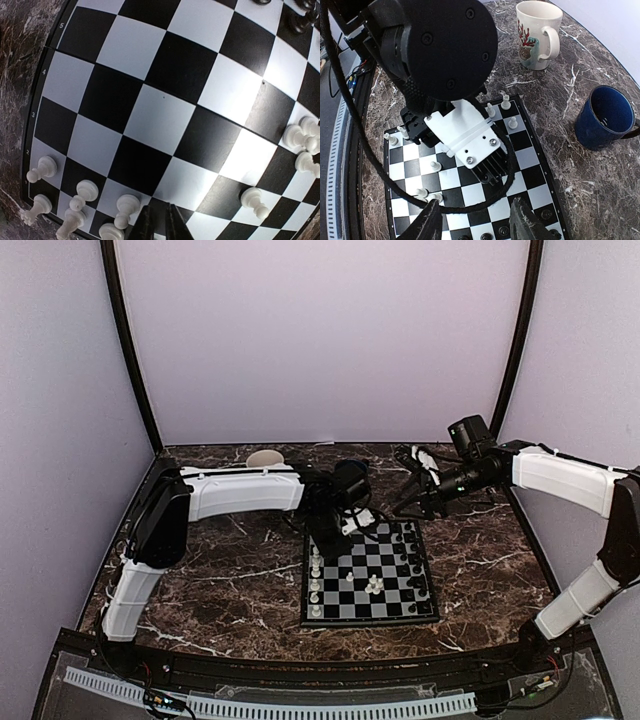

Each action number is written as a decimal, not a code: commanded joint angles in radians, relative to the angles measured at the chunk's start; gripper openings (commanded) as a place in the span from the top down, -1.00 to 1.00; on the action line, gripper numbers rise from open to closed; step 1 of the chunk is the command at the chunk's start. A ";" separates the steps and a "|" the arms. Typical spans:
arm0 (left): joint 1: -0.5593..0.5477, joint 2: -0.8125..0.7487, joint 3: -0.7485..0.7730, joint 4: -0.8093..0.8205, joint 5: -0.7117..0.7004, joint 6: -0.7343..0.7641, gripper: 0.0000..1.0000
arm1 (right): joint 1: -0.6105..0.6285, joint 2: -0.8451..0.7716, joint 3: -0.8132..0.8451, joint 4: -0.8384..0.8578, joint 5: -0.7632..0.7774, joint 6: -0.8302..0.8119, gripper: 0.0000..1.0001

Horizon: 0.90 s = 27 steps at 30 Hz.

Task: Set up the chess pieces on the board
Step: Move the pawn to c2, then move the pawn to d2.

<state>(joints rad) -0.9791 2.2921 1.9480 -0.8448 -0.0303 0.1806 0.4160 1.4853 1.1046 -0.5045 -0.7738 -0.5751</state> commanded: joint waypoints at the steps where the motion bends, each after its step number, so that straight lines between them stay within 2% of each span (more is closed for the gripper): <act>1: -0.001 -0.115 -0.008 0.025 0.082 -0.019 0.65 | -0.006 -0.013 0.005 -0.006 -0.003 -0.010 0.06; 4: -0.008 -0.154 -0.054 0.070 0.150 -0.003 0.47 | -0.006 -0.016 0.005 0.008 0.033 0.014 0.04; 12: -0.046 -0.156 -0.111 0.116 0.188 0.047 0.29 | -0.027 -0.040 -0.005 0.042 0.066 0.050 0.01; 20: -0.064 -0.120 -0.124 0.119 0.227 0.060 0.25 | -0.031 -0.039 -0.005 0.040 0.053 0.045 0.01; 27: -0.072 -0.089 -0.130 0.120 0.159 0.062 0.31 | -0.031 -0.039 -0.006 0.037 0.046 0.041 0.00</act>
<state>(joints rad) -1.0447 2.1857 1.8347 -0.7258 0.1654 0.2256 0.3916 1.4712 1.1046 -0.4923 -0.7151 -0.5373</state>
